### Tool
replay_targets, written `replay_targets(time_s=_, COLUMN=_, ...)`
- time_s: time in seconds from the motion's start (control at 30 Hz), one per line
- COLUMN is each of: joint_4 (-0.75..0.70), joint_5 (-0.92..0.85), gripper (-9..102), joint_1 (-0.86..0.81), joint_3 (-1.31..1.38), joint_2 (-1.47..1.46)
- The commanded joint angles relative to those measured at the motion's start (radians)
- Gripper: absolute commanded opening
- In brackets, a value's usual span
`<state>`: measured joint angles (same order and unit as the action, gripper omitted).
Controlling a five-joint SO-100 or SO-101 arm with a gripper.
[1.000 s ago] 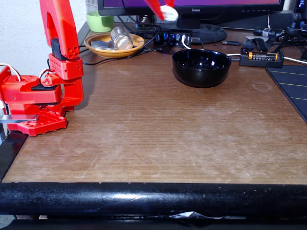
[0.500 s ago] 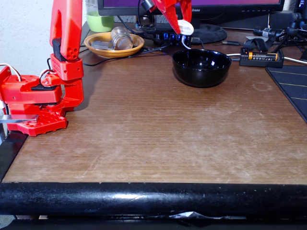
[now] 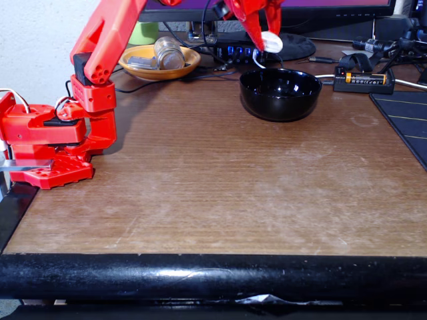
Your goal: Ramasse la gomme et mets-la dans le bol.
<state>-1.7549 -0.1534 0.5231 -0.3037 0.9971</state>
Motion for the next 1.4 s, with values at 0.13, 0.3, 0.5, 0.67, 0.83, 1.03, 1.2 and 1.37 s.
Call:
replay_targets(time_s=0.13, joint_4=-0.037, joint_5=0.009, gripper=-6, joint_1=-0.029, joint_3=0.132, joint_2=0.014)
replay_targets(time_s=0.3, joint_4=-0.044, joint_5=0.011, gripper=-6, joint_1=-0.075, joint_3=0.141, joint_2=-0.014)
replay_targets(time_s=0.5, joint_4=-0.044, joint_5=-0.043, gripper=-1, joint_1=-0.1, joint_3=0.187, joint_2=-0.071)
replay_targets(time_s=0.67, joint_4=-0.046, joint_5=-0.037, gripper=0, joint_1=-0.089, joint_3=0.193, joint_2=-0.077)
replay_targets(time_s=0.83, joint_4=-0.046, joint_5=-0.032, gripper=6, joint_1=-0.074, joint_3=0.212, joint_2=-0.094)
replay_targets(time_s=1.03, joint_4=-0.046, joint_5=-0.041, gripper=12, joint_1=-0.075, joint_3=0.229, joint_2=-0.11)
replay_targets(time_s=1.2, joint_4=-0.046, joint_5=-0.064, gripper=12, joint_1=-0.075, joint_3=0.239, joint_2=-0.14)
replay_targets(time_s=1.37, joint_4=-0.046, joint_5=-0.074, gripper=-6, joint_1=-0.074, joint_3=0.222, joint_2=-0.146)
